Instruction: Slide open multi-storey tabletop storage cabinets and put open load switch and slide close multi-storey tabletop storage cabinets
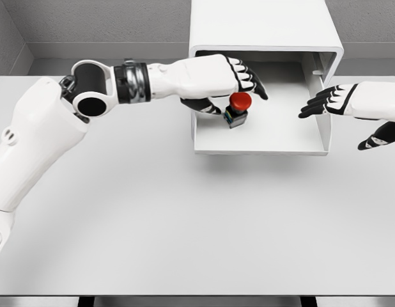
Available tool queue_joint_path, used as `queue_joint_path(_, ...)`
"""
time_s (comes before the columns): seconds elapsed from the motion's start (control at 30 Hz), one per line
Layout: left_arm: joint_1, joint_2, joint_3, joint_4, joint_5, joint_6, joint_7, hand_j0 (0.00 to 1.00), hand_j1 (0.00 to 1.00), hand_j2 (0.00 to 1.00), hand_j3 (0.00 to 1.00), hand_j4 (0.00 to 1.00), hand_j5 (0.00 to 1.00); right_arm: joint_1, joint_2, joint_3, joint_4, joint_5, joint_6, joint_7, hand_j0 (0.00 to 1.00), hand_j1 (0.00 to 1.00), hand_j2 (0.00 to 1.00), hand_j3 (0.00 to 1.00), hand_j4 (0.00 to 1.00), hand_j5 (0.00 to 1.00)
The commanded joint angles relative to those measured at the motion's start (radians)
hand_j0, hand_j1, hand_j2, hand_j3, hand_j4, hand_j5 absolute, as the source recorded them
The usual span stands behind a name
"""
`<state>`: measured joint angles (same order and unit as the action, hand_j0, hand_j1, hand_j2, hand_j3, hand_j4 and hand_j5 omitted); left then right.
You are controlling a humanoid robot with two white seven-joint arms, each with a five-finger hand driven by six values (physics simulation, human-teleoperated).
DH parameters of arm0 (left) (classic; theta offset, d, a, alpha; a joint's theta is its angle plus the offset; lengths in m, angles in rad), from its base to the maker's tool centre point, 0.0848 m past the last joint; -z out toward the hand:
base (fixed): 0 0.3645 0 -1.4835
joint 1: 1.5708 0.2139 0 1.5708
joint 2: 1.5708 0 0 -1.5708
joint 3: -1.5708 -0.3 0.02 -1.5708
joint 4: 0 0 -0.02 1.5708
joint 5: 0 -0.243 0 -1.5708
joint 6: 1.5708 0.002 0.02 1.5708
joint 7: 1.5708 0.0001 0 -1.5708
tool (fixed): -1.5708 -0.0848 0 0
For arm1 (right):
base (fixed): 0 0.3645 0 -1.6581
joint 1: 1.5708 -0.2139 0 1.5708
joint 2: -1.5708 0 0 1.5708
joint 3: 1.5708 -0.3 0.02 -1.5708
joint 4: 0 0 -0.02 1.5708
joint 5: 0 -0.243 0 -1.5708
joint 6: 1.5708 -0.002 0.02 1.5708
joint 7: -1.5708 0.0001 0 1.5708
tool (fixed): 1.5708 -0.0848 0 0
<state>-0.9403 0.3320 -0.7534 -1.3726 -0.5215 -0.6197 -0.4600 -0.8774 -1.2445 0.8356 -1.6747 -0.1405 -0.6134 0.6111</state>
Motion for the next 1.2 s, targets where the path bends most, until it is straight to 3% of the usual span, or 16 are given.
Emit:
queue_joint_path(0.0,0.0,0.033,0.009,-0.033,0.08,0.009,-0.005,0.94,0.94,0.94,0.94,0.94,0.94,0.0,-0.001,0.0,0.0,-0.005,0.003,0.0,1.0,1.0,1.0,1.0,1.0,1.0)
queue_joint_path(0.27,0.001,0.14,0.008,-0.141,0.173,0.009,-0.008,0.94,0.94,0.94,0.94,0.94,0.94,0.002,-0.004,0.0,-0.002,-0.005,0.003,0.0,1.0,1.0,1.0,1.0,1.0,1.0)
queue_joint_path(0.43,0.006,0.282,0.006,-0.241,0.36,0.009,-0.011,0.99,0.99,0.99,0.99,0.99,0.99,0.003,0.003,0.0,-0.002,-0.005,0.003,0.0,1.0,1.0,1.0,1.0,1.0,1.0)
queue_joint_path(0.53,0.025,0.45,-0.024,-0.306,0.532,0.009,-0.009,1.0,1.0,1.0,1.0,1.0,1.0,0.008,0.01,0.002,-0.002,-0.007,0.003,0.0,1.0,1.0,1.0,1.0,1.0,1.0)
queue_joint_path(0.6,0.058,0.521,-0.026,-0.349,0.578,0.009,-0.009,1.0,1.0,1.0,1.0,1.0,1.0,0.011,0.019,0.002,-0.002,-0.007,0.003,0.0,1.0,1.0,1.0,1.0,1.0,1.0)
queue_joint_path(0.7,0.089,0.575,-0.026,-0.349,0.583,0.009,-0.011,1.0,1.0,1.0,1.0,1.0,1.0,0.026,0.04,0.0,0.0,-0.007,0.003,0.0,1.0,1.0,1.0,1.0,1.0,1.0)
queue_joint_path(0.87,0.135,0.57,-0.026,-0.349,0.578,0.009,-0.011,1.0,1.0,1.0,1.0,1.0,1.0,0.044,0.077,0.002,0.003,-0.007,0.003,0.0,1.0,1.0,1.0,1.0,1.0,1.0)
queue_joint_path(1.17,0.155,0.576,-0.026,-0.344,0.578,0.009,-0.011,1.0,1.0,1.0,1.0,1.0,1.0,0.046,0.186,-0.004,0.047,0.001,0.003,0.0,1.0,1.0,1.0,1.0,1.0,1.0)
